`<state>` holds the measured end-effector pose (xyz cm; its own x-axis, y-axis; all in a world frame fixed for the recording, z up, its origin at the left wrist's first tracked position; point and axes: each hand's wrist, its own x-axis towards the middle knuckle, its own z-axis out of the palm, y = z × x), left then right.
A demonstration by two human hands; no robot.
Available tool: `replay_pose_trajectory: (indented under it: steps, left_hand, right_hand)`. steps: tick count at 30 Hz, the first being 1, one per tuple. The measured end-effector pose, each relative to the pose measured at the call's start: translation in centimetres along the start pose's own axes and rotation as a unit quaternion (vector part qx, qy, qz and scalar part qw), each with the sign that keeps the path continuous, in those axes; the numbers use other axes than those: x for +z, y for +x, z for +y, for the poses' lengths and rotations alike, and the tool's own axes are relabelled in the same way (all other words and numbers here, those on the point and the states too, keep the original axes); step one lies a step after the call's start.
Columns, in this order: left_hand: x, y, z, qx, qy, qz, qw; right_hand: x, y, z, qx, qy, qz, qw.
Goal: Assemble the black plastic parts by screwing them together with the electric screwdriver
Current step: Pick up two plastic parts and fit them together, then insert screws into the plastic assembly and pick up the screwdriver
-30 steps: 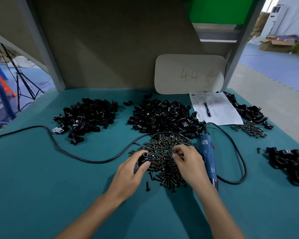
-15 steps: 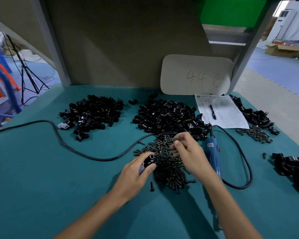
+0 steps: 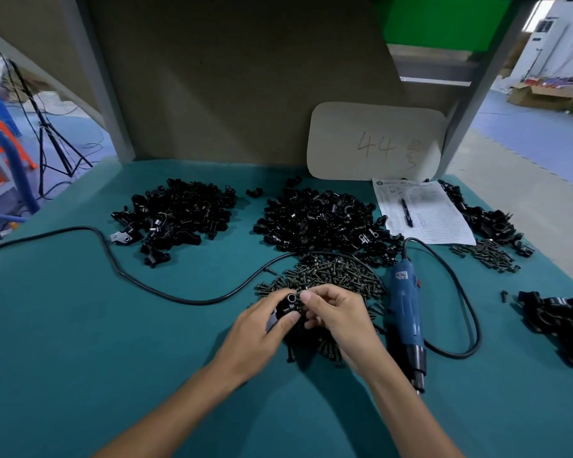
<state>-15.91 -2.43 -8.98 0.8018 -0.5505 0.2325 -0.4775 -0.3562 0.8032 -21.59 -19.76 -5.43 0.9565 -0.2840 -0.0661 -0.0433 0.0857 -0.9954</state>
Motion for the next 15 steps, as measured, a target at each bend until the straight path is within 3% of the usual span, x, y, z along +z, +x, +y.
replay_pose_trajectory:
  steps: [6,10,15]
  left_hand:
    - [0.1,-0.1,0.1,-0.002,0.004,-0.006,1.0]
    - [-0.1,0.0,0.1,-0.002,0.002,0.004,1.0]
    - [-0.1,0.0,0.2,0.003,-0.009,0.007,1.0]
  right_hand:
    - [0.0,0.3,0.5,0.04,0.049,-0.013,0.998]
    - [0.1,0.2,0.6,0.013,0.013,-0.006,1.0]
    - [-0.8,0.4,0.9,0.009,-0.018,-0.053,0.998]
